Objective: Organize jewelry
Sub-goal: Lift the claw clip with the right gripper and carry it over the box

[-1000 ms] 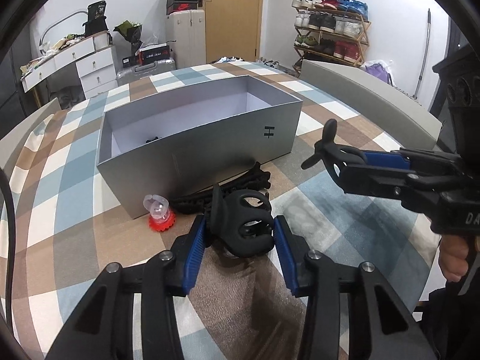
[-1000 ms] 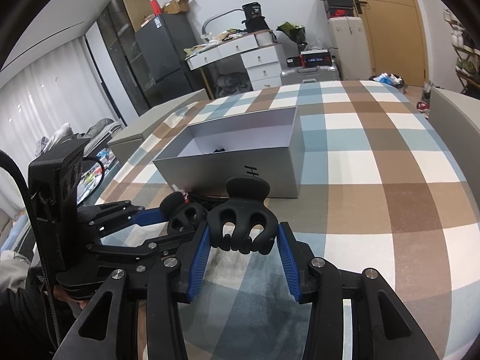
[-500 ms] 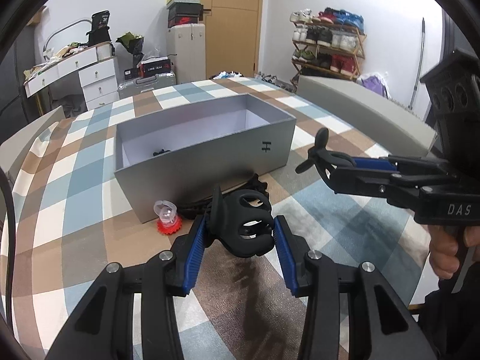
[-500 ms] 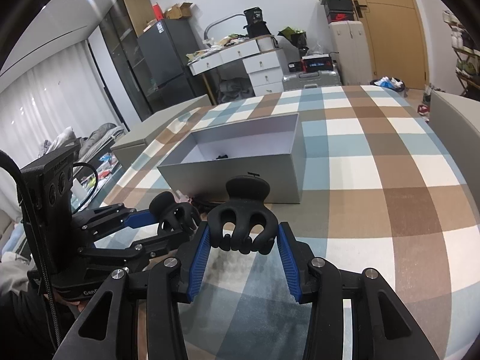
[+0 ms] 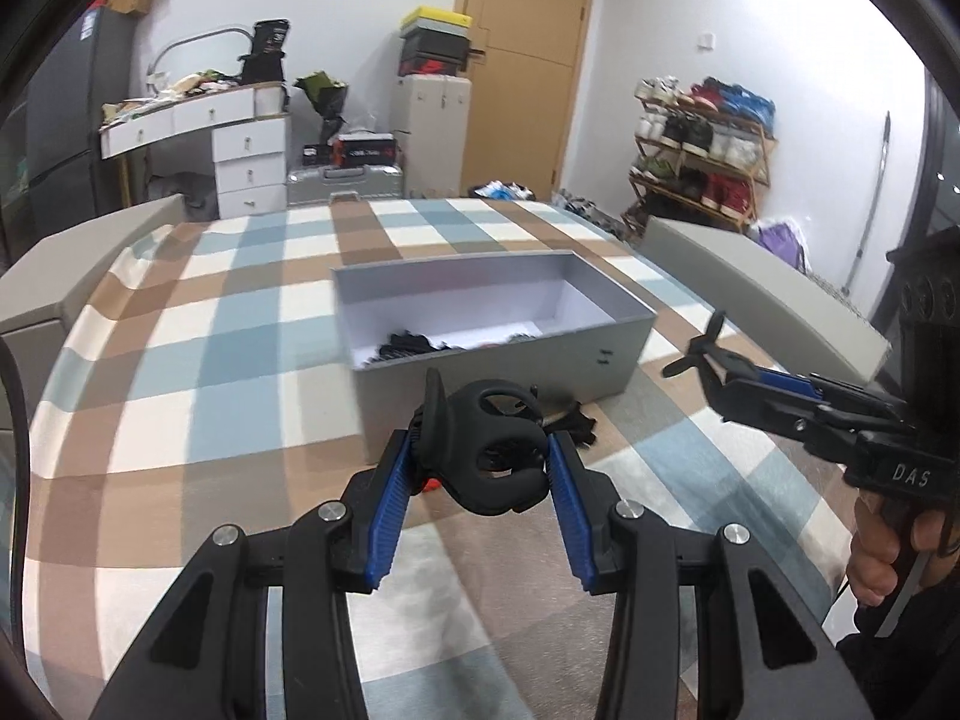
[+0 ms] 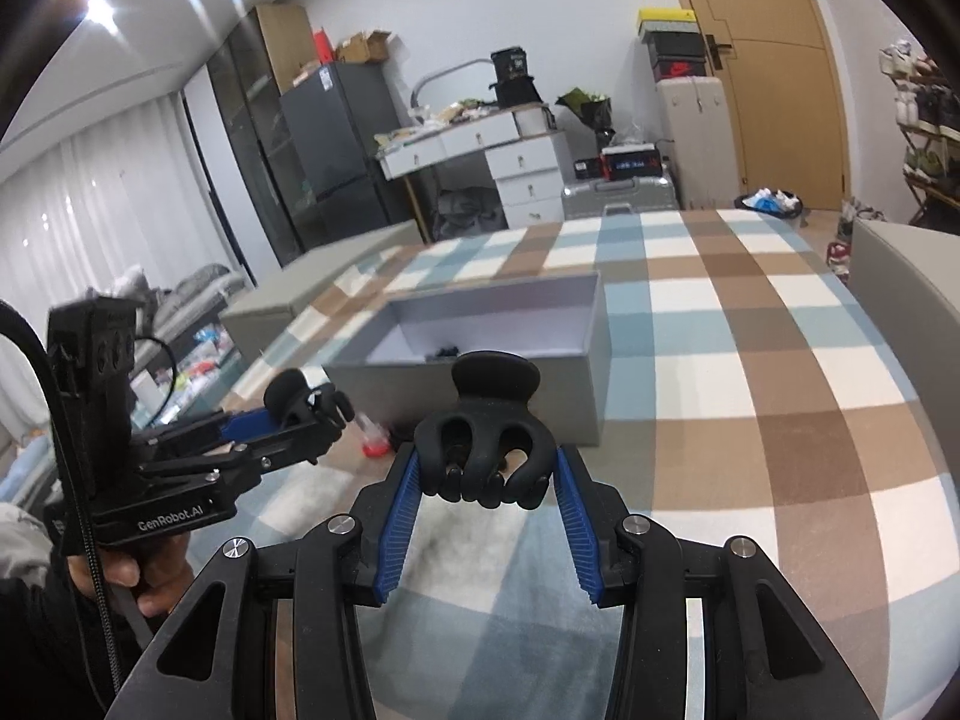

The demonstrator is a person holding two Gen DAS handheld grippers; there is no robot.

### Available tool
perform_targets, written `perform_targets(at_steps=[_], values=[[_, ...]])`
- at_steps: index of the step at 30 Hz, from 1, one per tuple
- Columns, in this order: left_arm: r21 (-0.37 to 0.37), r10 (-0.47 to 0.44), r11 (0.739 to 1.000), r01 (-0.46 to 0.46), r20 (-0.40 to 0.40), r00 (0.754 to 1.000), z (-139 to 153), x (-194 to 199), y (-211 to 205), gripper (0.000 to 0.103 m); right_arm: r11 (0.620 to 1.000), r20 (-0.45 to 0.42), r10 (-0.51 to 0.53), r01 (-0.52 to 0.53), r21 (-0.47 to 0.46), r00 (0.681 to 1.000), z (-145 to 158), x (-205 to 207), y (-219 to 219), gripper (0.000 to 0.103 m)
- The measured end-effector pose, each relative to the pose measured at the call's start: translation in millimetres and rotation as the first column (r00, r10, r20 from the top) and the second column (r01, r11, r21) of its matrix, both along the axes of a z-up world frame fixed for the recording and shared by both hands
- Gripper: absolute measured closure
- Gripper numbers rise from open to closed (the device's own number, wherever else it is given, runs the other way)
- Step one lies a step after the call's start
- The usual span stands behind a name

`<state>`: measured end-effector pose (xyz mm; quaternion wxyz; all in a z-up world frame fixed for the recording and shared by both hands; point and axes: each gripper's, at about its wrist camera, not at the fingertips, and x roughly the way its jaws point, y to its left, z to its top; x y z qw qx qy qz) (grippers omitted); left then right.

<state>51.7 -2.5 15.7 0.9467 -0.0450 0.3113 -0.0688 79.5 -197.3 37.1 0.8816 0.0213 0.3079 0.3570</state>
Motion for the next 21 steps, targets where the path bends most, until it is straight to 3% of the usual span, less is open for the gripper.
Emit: perform_targets(at_steps=[4, 8, 13, 21], values=[[0.069, 0.052, 0.996, -0.055, 0.04, 0.998, 9.8, -4.5, 6.5, 0.064, 0.999, 0.048, -0.032, 0.031, 0.016, 0.998, 8.6, -2.6, 0.7, 0.06], [-0.001, 0.083, 0.997, -0.083, 0.031, 0.996, 15.6, -4.0, 21.9, 0.064, 0.998, 0.042, -0.059, 0.058, 0.017, 0.997, 17.7, 2.1, 1.9, 0.06], [-0.012, 0.102, 0.995, -0.102, 0.04, 0.994, 19.6, 3.8, 28.7, 0.064, 0.997, 0.056, -0.072, 0.07, 0.038, 0.996, 35.5, 4.7, -0.6, 0.06], [-0.019, 0.084, 0.996, -0.083, 0.062, 0.995, 23.8, 14.4, 25.7, 0.064, 0.993, 0.006, -0.091, 0.09, 0.073, 0.996, 37.5, 18.2, -4.4, 0.06]])
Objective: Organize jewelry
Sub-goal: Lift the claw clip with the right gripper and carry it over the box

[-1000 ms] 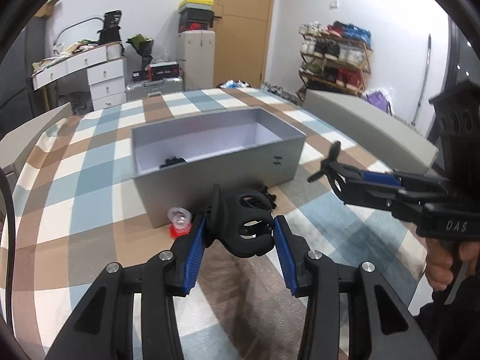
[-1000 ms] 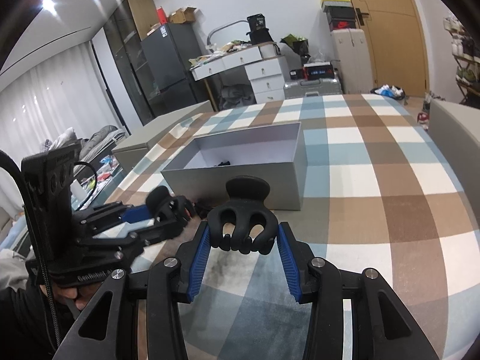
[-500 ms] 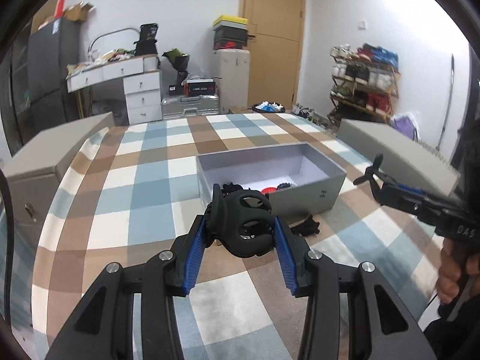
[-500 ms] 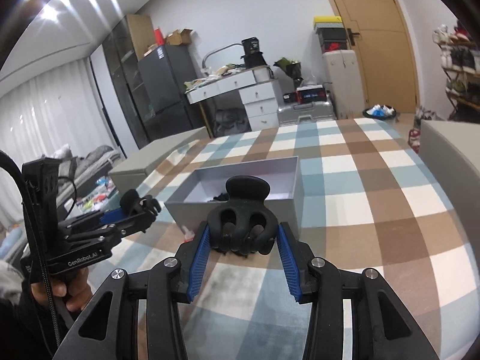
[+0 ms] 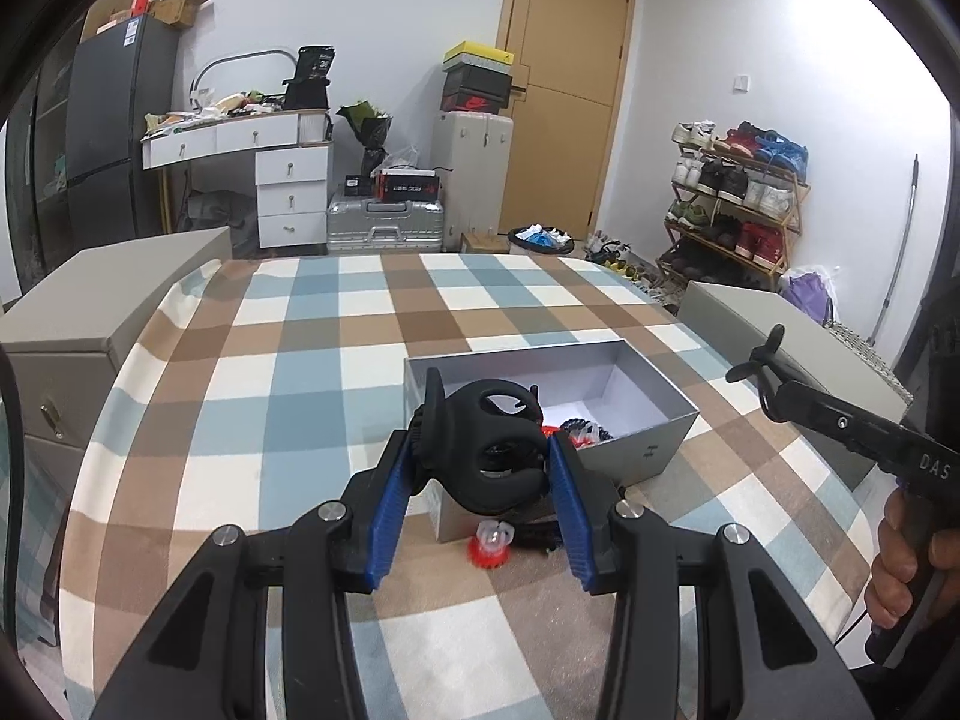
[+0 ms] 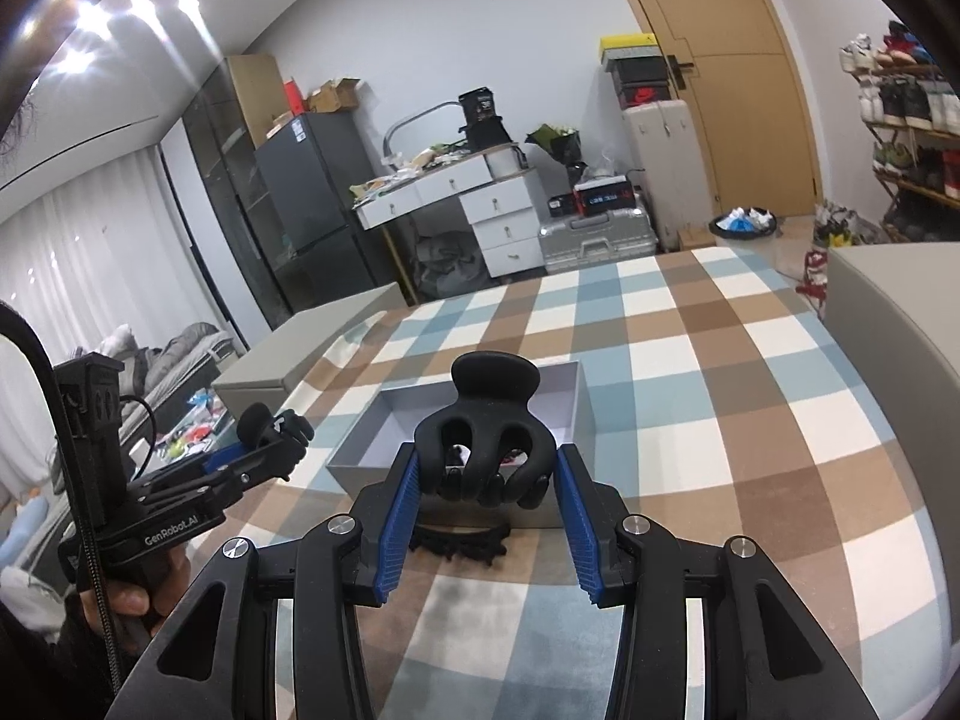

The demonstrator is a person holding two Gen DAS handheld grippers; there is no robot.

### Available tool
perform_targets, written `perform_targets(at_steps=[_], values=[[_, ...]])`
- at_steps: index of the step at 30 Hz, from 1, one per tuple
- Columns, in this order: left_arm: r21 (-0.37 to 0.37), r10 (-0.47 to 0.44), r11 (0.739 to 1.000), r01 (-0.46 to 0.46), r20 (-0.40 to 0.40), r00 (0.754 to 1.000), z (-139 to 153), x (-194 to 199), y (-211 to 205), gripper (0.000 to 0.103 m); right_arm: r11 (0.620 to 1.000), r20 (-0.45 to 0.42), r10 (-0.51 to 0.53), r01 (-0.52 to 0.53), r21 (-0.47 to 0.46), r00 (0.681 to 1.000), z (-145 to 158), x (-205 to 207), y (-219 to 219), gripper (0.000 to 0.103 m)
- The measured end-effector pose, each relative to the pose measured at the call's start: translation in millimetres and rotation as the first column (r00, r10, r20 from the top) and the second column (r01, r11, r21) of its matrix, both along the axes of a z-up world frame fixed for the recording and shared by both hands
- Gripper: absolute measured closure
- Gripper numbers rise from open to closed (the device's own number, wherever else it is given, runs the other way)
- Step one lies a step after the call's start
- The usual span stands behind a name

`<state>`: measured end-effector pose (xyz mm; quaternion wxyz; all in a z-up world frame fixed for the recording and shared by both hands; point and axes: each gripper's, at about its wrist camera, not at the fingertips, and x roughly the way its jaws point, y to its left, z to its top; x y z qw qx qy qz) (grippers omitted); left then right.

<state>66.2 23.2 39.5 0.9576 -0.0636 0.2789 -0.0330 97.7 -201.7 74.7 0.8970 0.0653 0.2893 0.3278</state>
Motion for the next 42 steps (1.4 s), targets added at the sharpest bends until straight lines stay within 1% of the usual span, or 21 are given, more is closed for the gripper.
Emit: perform_targets(at_steps=[7, 9, 16, 22, 26, 28, 36, 42], values=[[-0.023, 0.004, 1.0, -0.005, -0.027, 1.0, -1.4, 10.5, 0.6, 0.064, 1.0, -0.022, -0.005, 0.005, 0.003, 1.0, 1.2, 10.5, 2.4, 0.06], [-0.02, 0.004, 1.0, -0.004, -0.028, 1.0, -1.5, 12.9, -0.5, 0.064, 1.0, -0.02, -0.007, 0.007, 0.002, 1.0, 1.6, 12.6, 3.4, 0.06], [-0.021, -0.001, 1.0, -0.001, -0.048, 0.999, -6.2, 28.3, -0.8, 0.064, 0.999, -0.074, -0.019, 0.021, 0.028, 0.997, -4.9, 27.9, 5.6, 0.06], [-0.016, 0.003, 1.0, -0.003, -0.05, 0.999, -7.8, 38.9, -2.3, 0.064, 0.999, -0.098, -0.041, 0.043, 0.016, 0.994, -12.5, 42.8, 12.0, 0.06], [0.0, 0.019, 1.0, -0.019, -0.056, 0.998, -9.5, 44.1, -4.1, 0.064, 0.999, -0.105, -0.035, 0.036, 0.008, 0.994, -16.2, 49.3, 16.9, 0.06], [-0.004, 0.021, 1.0, -0.021, -0.058, 0.998, -10.2, 46.6, -4.3, 0.064, 1.0, -0.108, -0.031, 0.031, -0.004, 0.994, -18.1, 51.2, 20.9, 0.06], [0.002, -0.003, 1.0, 0.003, -0.056, 0.998, -11.1, 53.0, -9.8, 0.064, 0.999, -0.108, -0.022, 0.017, -0.041, 0.994, -23.5, 56.3, 35.2, 0.06], [0.001, -0.007, 1.0, 0.007, -0.062, 0.998, -13.7, 60.7, -11.4, 0.064, 0.998, -0.091, -0.024, 0.018, -0.063, 0.996, -26.0, 58.1, 46.4, 0.06]])
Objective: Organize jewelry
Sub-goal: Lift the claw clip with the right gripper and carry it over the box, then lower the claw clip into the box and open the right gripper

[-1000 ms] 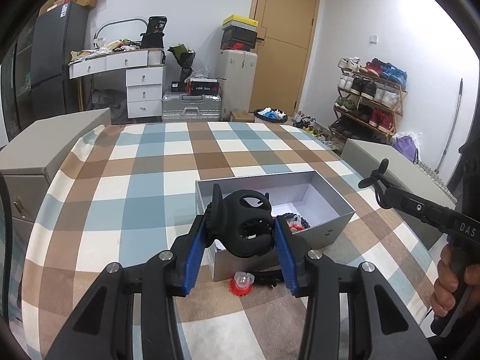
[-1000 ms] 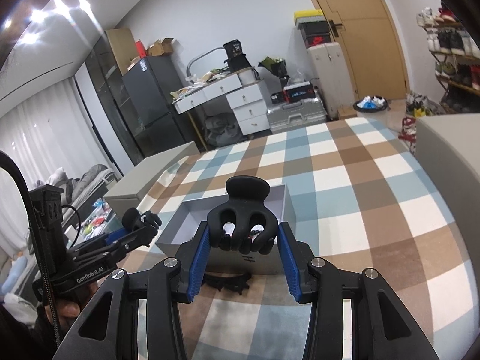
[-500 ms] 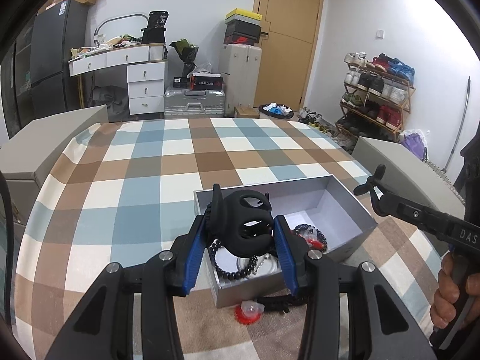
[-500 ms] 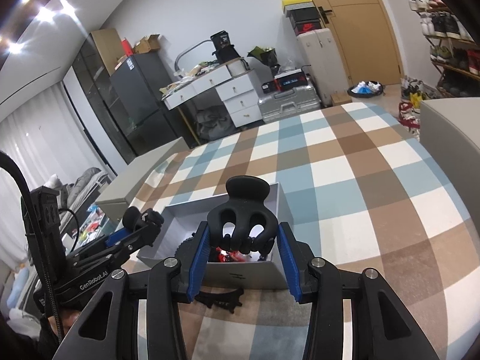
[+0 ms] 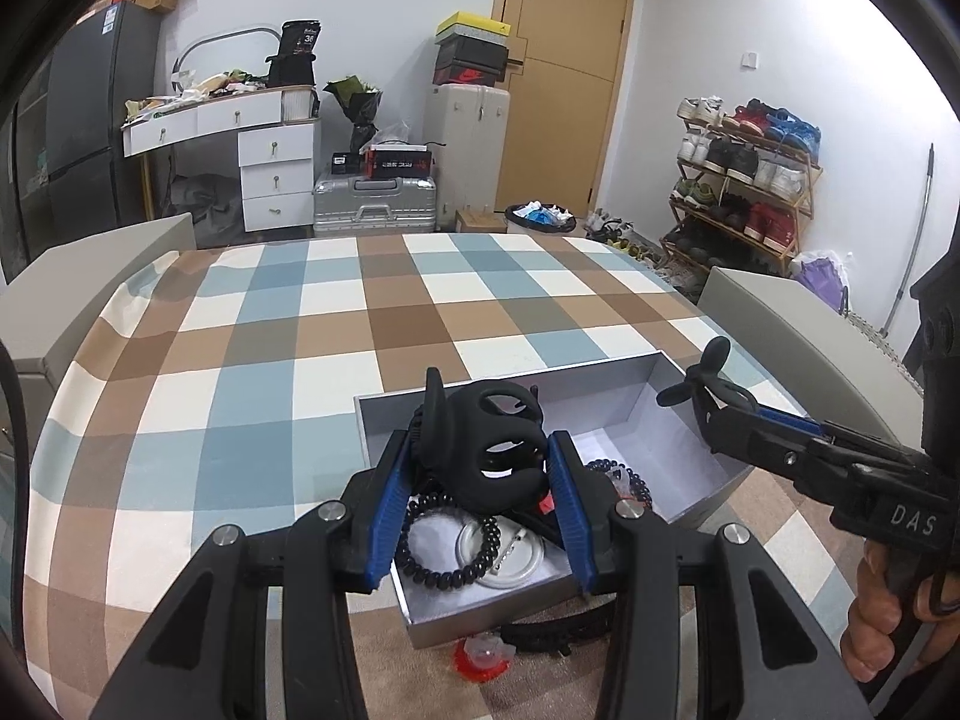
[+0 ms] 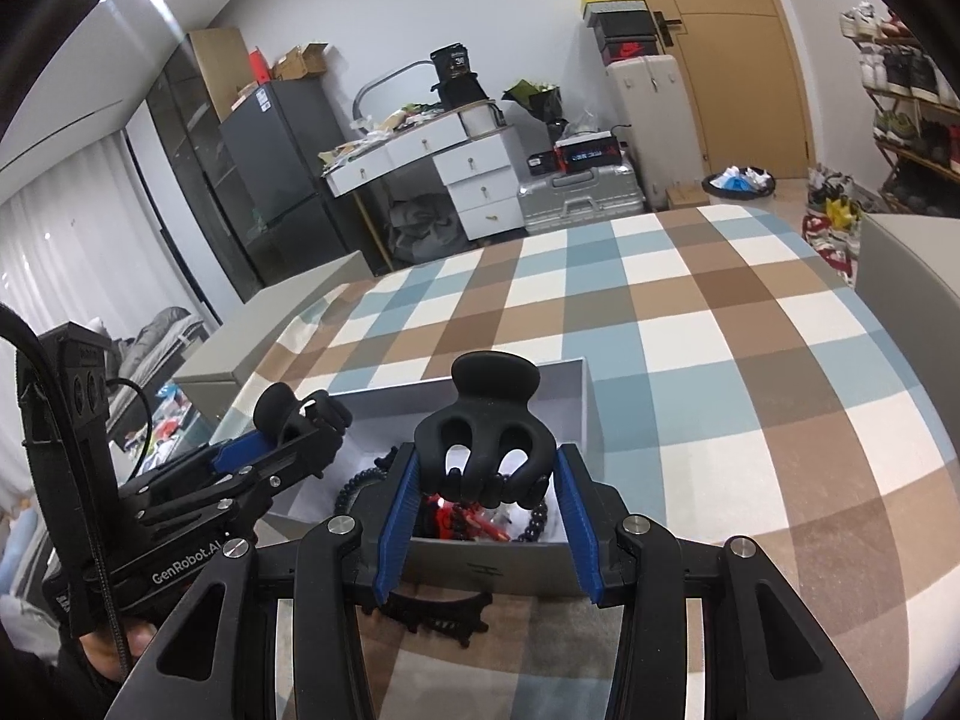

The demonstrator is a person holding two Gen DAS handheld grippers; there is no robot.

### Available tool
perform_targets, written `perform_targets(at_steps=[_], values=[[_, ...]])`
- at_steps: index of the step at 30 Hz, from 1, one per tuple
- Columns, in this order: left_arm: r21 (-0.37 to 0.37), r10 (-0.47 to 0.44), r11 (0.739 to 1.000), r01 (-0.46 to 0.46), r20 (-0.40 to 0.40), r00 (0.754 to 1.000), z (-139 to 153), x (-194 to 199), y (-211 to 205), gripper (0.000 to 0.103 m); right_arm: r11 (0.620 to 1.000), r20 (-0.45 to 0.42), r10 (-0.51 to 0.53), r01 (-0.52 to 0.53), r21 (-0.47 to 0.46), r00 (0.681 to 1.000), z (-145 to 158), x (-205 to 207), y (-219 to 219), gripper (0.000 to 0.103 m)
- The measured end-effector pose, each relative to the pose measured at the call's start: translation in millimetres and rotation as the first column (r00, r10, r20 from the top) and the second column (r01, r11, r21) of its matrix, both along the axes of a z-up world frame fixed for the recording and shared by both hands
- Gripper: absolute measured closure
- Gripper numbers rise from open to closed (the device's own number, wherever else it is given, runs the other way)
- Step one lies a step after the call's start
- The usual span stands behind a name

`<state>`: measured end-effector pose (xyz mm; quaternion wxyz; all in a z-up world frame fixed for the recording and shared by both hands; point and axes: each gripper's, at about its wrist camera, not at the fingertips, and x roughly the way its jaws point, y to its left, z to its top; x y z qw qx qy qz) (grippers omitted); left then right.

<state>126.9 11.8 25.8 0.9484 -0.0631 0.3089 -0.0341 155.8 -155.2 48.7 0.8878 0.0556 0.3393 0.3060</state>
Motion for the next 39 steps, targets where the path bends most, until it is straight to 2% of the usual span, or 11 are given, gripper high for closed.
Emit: perform_targets(at_steps=[4, 30, 32, 34, 36, 39], values=[[-0.012, 0.006, 1.0, -0.006, -0.018, 1.0, -2.3, 4.2, 2.4, 0.064, 1.0, 0.001, 0.013, -0.013, 0.008, 1.0, -0.8, 2.2, 3.3, 0.06], [0.048, -0.017, 0.999, 0.019, -0.04, 0.999, -9.1, 12.5, -8.6, 0.064, 1.0, -0.03, 0.03, -0.03, -0.006, 0.999, -6.7, 12.4, 9.1, 0.058], [0.044, -0.022, 0.999, 0.024, -0.042, 0.999, -9.2, 12.1, -8.3, 0.063, 0.999, -0.028, 0.052, -0.053, -0.006, 0.998, -6.1, 11.5, 10.0, 0.053], [0.035, -0.044, 0.998, 0.046, -0.046, 0.998, -9.1, 11.0, -8.3, 0.059, 0.998, -0.019, 0.057, -0.057, 0.0, 0.998, -4.2, 9.6, 8.3, 0.039], [0.022, -0.062, 0.998, 0.063, -0.048, 0.997, -8.2, 8.0, -8.6, 0.057, 0.998, -0.006, 0.058, -0.058, 0.003, 0.998, -1.2, 7.0, 5.0, 0.037], [0.012, -0.075, 0.997, 0.075, -0.045, 0.996, -5.4, 1.4, -10.5, 0.049, 0.999, 0.009, 0.042, -0.042, 0.004, 0.999, 3.9, 4.5, -1.6, 0.027]])
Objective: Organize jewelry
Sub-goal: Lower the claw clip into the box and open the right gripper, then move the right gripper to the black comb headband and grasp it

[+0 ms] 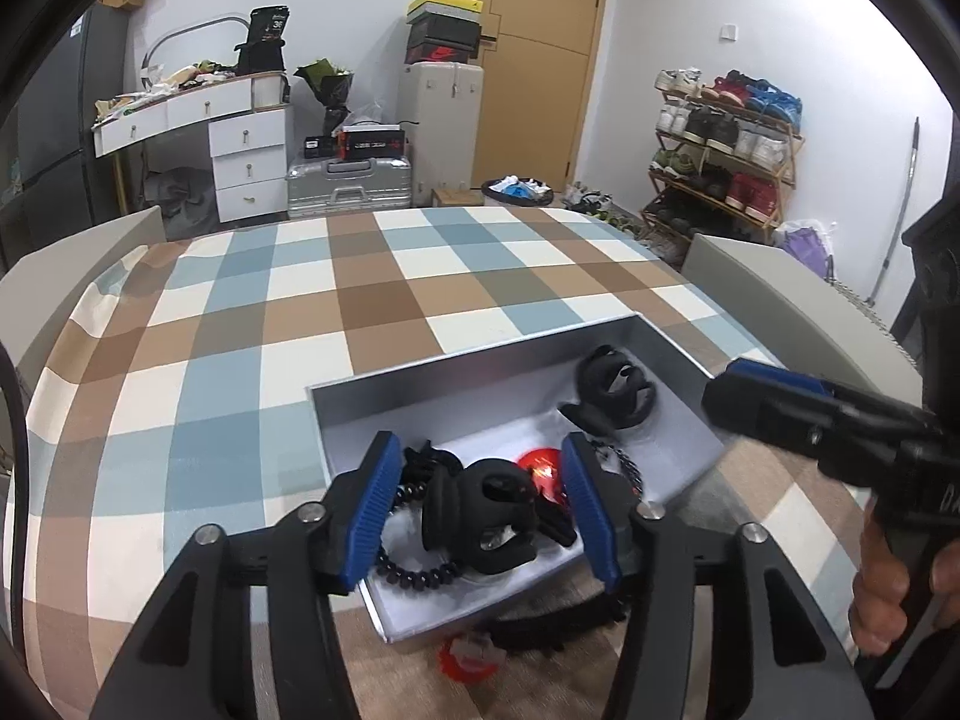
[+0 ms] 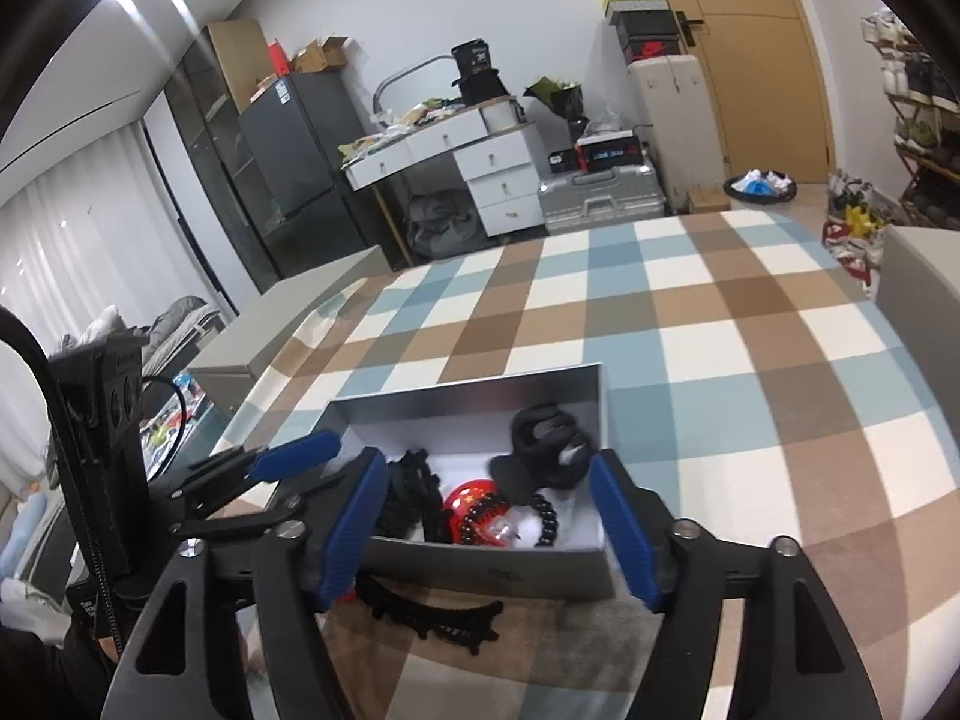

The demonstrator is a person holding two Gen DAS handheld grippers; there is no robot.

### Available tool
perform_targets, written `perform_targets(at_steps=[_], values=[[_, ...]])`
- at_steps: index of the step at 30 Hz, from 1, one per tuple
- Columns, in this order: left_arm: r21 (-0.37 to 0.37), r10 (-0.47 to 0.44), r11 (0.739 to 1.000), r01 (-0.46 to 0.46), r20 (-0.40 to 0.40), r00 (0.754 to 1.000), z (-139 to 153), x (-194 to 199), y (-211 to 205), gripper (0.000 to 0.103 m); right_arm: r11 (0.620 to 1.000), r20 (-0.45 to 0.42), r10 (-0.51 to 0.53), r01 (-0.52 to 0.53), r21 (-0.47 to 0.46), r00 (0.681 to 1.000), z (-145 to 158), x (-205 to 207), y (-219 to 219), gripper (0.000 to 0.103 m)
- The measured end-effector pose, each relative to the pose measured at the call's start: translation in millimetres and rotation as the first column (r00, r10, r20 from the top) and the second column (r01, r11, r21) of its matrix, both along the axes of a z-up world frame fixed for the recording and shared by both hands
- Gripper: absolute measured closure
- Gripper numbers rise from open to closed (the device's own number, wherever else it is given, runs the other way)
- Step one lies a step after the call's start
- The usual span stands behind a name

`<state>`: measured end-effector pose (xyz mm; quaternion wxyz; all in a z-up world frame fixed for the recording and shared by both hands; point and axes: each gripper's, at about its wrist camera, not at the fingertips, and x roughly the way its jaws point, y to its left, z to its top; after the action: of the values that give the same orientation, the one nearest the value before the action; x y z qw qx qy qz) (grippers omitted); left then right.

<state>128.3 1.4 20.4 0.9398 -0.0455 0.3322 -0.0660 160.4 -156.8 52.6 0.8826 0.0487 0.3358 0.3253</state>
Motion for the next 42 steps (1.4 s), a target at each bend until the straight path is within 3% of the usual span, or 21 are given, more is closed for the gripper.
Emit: perform_targets(at_steps=[2, 5, 6, 10, 19, 30, 37, 42], values=[[0.002, 0.004, 1.0, -0.004, 0.009, 1.0, 2.3, -5.8, 0.0, 0.039, 1.0, 0.008, -0.006, 0.006, -0.007, 1.0, 4.1, -2.5, -5.2, 0.022], [0.002, 0.008, 1.0, -0.009, 0.03, 1.0, 8.7, -18.1, 1.3, 0.025, 0.998, 0.025, -0.031, 0.032, -0.05, 0.999, 8.4, -9.1, -10.7, 0.006], [0.005, 0.018, 1.0, -0.018, 0.033, 0.999, 10.1, -20.7, 2.2, 0.015, 0.997, 0.03, -0.038, 0.04, -0.06, 0.999, 9.1, -10.8, -12.1, 0.0], [0.025, 0.05, 0.998, -0.051, 0.015, 0.999, 11.0, -28.9, 7.8, 0.003, 0.993, 0.026, -0.052, 0.055, -0.108, 0.998, 4.8, -18.3, -14.3, 0.0], [0.074, 0.124, 0.99, -0.12, -0.054, 0.991, -9.4, -37.3, 24.1, 0.001, 0.984, -0.034, -0.031, 0.025, -0.174, 0.999, -16.2, -27.8, -2.1, 0.0], [0.061, 0.169, 0.985, -0.164, -0.11, 0.979, -24.5, -42.8, 33.6, 0.001, 0.973, -0.092, 0.007, -0.028, -0.228, 0.996, -35.7, -31.2, 10.3, 0.0], [0.067, 0.169, 0.985, -0.161, -0.129, 0.977, -29.5, -45.0, 32.8, 0.001, 0.951, -0.095, 0.051, -0.077, -0.298, 0.994, -45.1, -35.2, 27.3, 0.0], [0.061, 0.172, 0.984, -0.165, -0.137, 0.976, -31.8, -47.3, 34.7, 0.001, 0.927, -0.077, 0.097, -0.118, -0.356, 0.992, -49.4, -36.4, 41.8, 0.005]])
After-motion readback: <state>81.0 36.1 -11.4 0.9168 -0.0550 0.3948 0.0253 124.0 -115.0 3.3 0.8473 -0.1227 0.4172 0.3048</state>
